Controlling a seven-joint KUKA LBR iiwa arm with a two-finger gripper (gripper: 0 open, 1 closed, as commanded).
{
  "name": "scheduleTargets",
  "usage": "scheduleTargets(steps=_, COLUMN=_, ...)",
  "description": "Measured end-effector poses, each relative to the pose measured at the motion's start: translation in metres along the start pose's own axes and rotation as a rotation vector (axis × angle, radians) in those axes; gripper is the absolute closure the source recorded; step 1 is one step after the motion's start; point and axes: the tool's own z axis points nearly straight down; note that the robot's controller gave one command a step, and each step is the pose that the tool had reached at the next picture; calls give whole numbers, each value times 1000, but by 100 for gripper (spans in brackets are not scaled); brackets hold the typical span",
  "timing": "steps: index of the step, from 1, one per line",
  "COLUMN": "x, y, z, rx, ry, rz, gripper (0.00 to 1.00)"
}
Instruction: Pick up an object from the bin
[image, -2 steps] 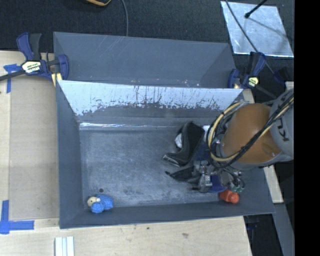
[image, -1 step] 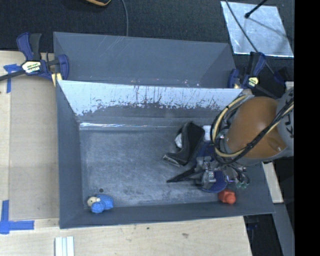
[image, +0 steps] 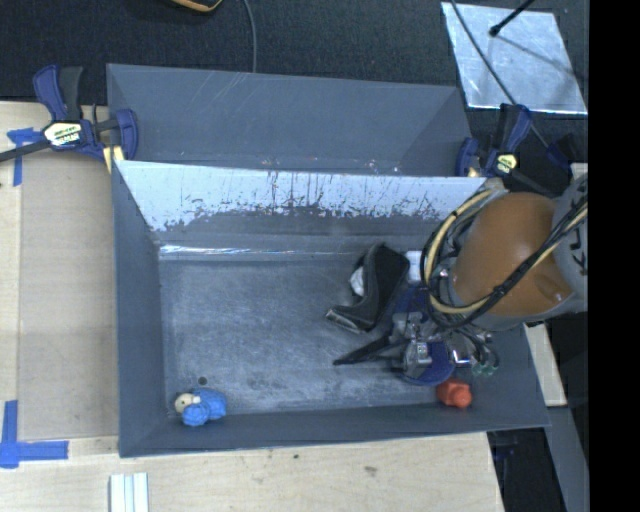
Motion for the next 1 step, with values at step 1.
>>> scheduleTargets(steps=1, x=-2, y=0, z=-29, rx=0, ry=-1, rz=-1, gripper=100)
